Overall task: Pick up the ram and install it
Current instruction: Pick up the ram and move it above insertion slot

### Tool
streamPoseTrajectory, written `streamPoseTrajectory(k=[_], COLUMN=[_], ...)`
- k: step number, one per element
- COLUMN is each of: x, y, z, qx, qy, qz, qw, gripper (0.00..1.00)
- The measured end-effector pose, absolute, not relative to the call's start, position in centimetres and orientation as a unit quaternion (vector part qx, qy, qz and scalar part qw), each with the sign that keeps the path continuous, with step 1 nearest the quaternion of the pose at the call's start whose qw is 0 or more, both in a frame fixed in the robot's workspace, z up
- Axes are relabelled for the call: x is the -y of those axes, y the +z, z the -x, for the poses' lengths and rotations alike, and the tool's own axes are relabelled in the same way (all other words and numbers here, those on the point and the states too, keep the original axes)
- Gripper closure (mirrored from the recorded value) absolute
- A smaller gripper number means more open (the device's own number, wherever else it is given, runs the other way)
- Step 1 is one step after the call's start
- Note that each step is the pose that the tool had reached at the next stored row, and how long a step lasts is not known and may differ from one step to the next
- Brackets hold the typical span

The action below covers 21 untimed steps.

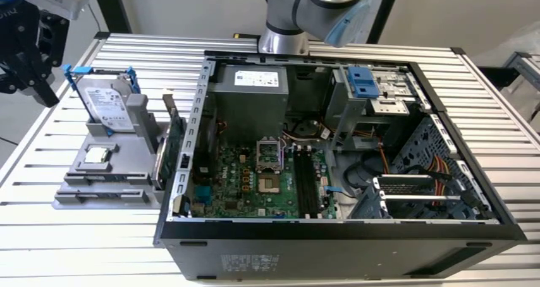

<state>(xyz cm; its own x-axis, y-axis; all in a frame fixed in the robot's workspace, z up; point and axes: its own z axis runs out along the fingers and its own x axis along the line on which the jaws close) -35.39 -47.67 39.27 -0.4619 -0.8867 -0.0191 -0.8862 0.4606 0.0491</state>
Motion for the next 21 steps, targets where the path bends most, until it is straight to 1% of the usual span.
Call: streamPoseTrajectory(k=[21], x=[47.67], y=[39.27], z=[35.39], qx=[0.818], qy=[-0.026], qz=[-0.574], qw=[0.006], gripper=[1.00])
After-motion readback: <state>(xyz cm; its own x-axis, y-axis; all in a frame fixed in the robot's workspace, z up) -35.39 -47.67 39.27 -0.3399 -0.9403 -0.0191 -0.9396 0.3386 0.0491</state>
